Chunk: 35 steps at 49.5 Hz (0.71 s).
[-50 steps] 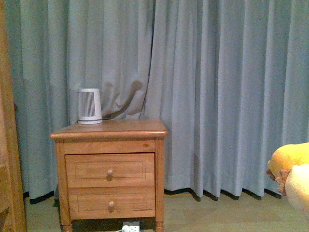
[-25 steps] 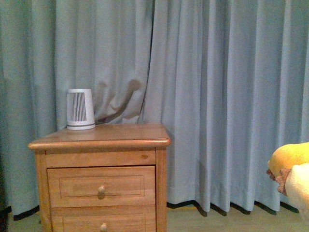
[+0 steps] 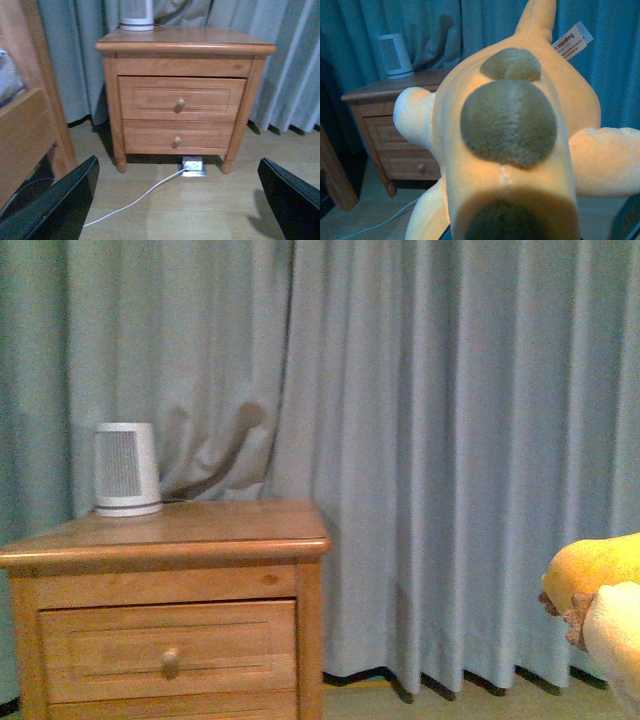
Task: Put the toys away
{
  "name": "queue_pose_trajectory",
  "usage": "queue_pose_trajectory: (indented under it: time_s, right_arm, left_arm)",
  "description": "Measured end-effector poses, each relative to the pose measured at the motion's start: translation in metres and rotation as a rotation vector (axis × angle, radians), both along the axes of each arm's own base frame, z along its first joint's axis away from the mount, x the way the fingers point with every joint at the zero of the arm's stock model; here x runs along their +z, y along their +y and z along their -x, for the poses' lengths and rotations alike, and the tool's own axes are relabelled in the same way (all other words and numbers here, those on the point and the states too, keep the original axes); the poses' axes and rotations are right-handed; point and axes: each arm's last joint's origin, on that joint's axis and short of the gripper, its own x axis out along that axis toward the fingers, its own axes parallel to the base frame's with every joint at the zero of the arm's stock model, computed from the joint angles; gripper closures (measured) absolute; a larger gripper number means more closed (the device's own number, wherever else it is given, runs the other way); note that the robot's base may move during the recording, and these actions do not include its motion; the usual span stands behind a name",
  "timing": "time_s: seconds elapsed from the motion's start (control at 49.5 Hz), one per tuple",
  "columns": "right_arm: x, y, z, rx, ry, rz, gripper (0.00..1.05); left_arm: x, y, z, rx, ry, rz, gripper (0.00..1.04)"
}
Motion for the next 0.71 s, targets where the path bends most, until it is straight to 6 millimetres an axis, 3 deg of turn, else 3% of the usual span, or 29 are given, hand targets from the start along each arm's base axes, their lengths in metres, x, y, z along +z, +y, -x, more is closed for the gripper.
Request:
queue_pose_trajectory:
  time_s: [0.706]
  right_arm:
    - [0.0, -0.0002, 0.0, -0.007, 0.0, -0.001, 0.97]
  left_arm:
    - [-0.0001, -0.0002, 0.0, -0.003, 0.001, 0.0, 0.06]
